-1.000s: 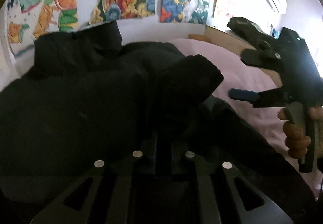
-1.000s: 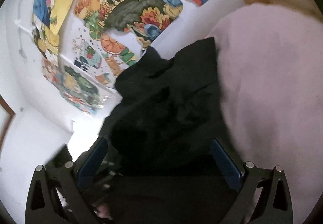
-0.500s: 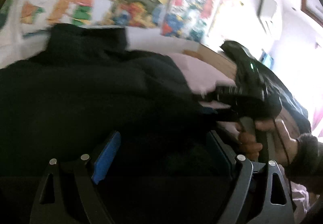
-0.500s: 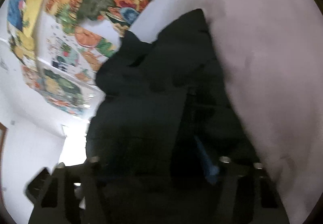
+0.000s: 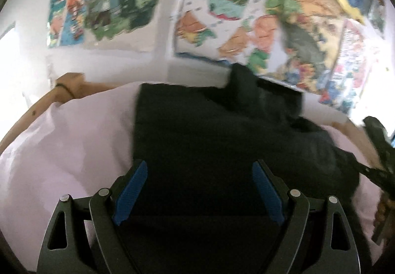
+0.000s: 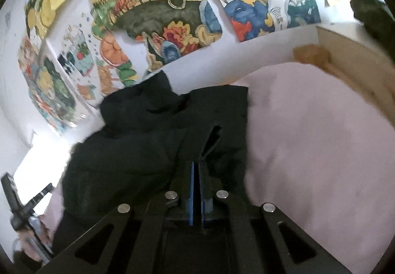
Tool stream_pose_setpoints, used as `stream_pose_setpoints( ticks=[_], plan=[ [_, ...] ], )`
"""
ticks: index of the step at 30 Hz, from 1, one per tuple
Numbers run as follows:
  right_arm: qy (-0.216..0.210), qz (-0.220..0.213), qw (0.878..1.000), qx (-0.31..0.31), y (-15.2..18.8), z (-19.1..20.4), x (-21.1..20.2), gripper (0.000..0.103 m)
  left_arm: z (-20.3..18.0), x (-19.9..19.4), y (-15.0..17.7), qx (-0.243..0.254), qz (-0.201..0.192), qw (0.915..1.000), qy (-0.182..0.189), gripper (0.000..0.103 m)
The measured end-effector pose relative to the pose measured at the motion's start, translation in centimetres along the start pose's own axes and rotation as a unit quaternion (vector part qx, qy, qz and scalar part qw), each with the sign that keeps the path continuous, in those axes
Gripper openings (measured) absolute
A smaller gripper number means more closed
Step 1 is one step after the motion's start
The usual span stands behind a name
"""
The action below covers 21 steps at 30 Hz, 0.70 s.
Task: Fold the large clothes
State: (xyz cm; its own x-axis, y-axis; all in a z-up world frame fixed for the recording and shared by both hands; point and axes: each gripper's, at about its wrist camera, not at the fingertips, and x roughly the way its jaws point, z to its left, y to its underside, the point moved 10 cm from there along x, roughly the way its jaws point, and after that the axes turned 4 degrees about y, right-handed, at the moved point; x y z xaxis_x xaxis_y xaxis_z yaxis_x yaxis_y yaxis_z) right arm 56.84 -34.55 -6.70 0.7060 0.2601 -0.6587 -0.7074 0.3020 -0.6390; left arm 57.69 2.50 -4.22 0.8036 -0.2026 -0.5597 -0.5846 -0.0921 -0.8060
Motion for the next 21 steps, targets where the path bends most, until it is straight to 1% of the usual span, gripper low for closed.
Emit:
stream_pose_setpoints(
  ticks=[1, 2, 3, 4, 6, 7, 9, 12, 16, 19, 21],
  plan=[
    [0.01, 0.007, 1.0, -0.004, 0.4, 0.0, 0.7, 0.004, 0.7, 0.3, 0.2, -0.001, 0.006, 1.0, -0.007, 0.083],
    [0.031, 0.02, 0.999, -0.019, 1.5, -0.5, 1.8, 0.004, 1.3, 1.1, 0.8, -0.001, 0.018, 0.9997, -0.014, 0.083],
    [0.043, 0.028, 0.998, -0.033, 2.2, -0.6, 2.7, 0.004, 1.9, 2.1, 1.5, 0.0, 0.034, 0.9992, -0.022, 0.083],
    [0.047, 0.033, 0.998, -0.04, 2.7, -0.7, 3.2, 0.004, 2.4, 3.0, 2.3, 0.003, 0.05, 0.9983, -0.031, 0.083],
    [0.048, 0.043, 0.997, -0.049, 3.6, -1.1, 4.4, 0.005, 2.9, 4.1, 3.3, 0.014, 0.062, 0.9973, -0.038, 0.085],
    [0.049, 0.047, 0.997, -0.049, 3.8, -1.2, 4.8, 0.005, 3.0, 4.5, 3.6, 0.019, 0.063, 0.997, -0.041, 0.09],
    [0.047, 0.056, 0.996, -0.049, 4.3, -1.6, 5.6, 0.005, 3.3, 4.9, 4.0, 0.023, 0.062, 0.9966, -0.048, 0.095],
    [0.049, 0.063, 0.995, -0.053, 4.9, -2.0, 6.7, 0.005, 4.0, 6.3, 4.7, 0.016, 0.069, 0.9964, -0.046, 0.102],
    [0.056, 0.067, 0.994, -0.058, 5.7, -2.3, 7.7, 0.006, 4.8, 7.5, 5.4, -0.006, 0.075, 0.9968, -0.029, 0.102],
    [0.045, 0.057, 0.996, -0.054, 5.5, -2.2, 7.1, 0.008, 5.1, 6.4, 5.1, -0.017, 0.064, 0.9975, -0.024, 0.102],
    [0.037, 0.05, 0.997, -0.052, 5.1, -2.1, 6.2, 0.01, 5.2, 5.0, 4.6, -0.022, 0.053, 0.9979, -0.031, 0.102]
  ],
)
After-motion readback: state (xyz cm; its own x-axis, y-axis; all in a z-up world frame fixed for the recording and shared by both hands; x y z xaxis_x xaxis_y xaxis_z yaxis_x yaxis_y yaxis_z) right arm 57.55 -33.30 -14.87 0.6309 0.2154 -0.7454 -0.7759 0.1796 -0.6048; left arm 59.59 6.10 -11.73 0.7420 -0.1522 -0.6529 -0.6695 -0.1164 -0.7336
